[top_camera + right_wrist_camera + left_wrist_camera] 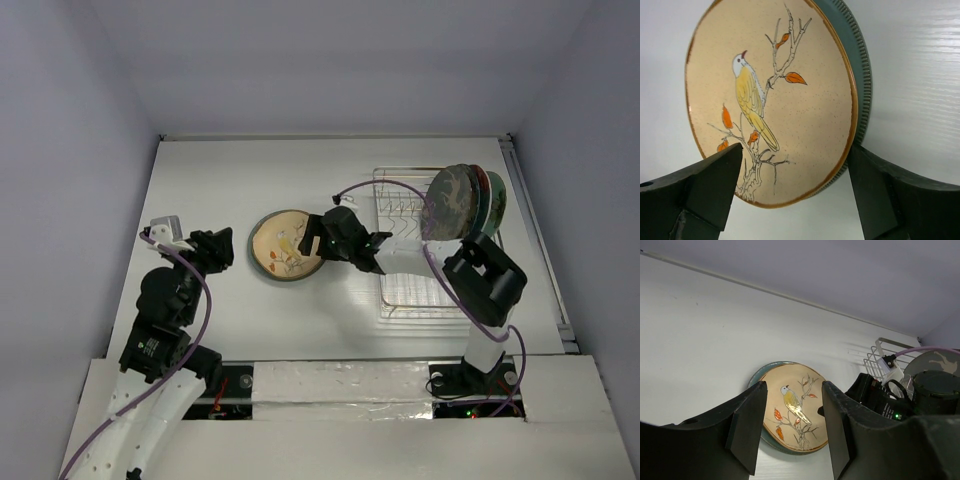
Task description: Unload the plates from the dish rack
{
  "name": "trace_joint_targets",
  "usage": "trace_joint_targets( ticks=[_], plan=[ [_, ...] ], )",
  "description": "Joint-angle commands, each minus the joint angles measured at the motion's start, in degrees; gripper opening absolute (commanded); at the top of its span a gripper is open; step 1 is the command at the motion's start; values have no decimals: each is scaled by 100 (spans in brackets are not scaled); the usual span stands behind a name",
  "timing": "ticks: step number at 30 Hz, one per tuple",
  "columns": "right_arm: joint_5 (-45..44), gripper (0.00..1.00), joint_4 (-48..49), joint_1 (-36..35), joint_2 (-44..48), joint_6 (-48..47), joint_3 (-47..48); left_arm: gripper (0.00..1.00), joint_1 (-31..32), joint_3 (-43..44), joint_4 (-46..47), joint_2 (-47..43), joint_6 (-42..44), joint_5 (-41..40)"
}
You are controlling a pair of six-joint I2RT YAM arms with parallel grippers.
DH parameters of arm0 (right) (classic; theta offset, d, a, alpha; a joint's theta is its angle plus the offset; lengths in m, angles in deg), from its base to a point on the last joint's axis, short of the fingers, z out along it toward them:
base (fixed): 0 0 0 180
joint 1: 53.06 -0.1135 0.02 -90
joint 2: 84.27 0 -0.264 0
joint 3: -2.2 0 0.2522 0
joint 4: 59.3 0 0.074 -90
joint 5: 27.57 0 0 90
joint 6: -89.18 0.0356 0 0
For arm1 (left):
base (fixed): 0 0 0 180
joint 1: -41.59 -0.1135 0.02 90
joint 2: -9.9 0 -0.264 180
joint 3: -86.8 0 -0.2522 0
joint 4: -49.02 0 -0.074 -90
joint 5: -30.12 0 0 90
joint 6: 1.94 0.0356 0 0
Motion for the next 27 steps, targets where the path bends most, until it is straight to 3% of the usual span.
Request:
trace_joint_targets(
  ticks=[1, 7, 10, 12, 13, 14, 15, 16, 19, 24, 25, 27],
  plan=[
    [-412, 90, -659, -73, 319, -506, 446, 45, 21, 68, 162, -102, -1, 19],
    [-764, 86, -1355, -125, 800, -901, 404, 45, 21, 68, 170, -146, 8, 19],
    [-1001, 65, -1452, -178, 1685, -1050, 141, 45, 21, 68, 170, -137, 8, 19],
    [-1429, 23, -1697, -178, 2362, -1260, 52, 38, 21, 50, 179, -155, 16, 19],
    [-1702, 23, -1846, -178, 2366, -1323, 43, 33, 21, 50, 179, -155, 8, 19],
    [-1957, 6, -2022, -108, 2706, -1384, 69, 29, 21, 50, 188, -172, 25, 19],
    [-2203, 0, -2241, -29, 2831, -1498, 131, 24, 21, 50, 188, -181, 17, 19],
    [-2545, 0, -2652, 224, 2954, -1542, 157, 14, 21, 50, 205, -190, 17, 19],
    [-3241, 0, -3321, 777, 3446, -1604, 96, 2, 21, 50, 179, -208, 8, 19],
    [-3893, 2, -3886, 1736, 4368, -1709, -185, 3, 74, 50, 170, -252, -1, 19],
    [-3884, 6, -3896, 1868, 4457, -1762, -272, 4, 74, 50, 153, -260, 8, 19],
    [-3771, 23, -3861, 2168, 4590, -1876, -334, 8, 74, 50, 153, -260, -1, 19]
  ],
)
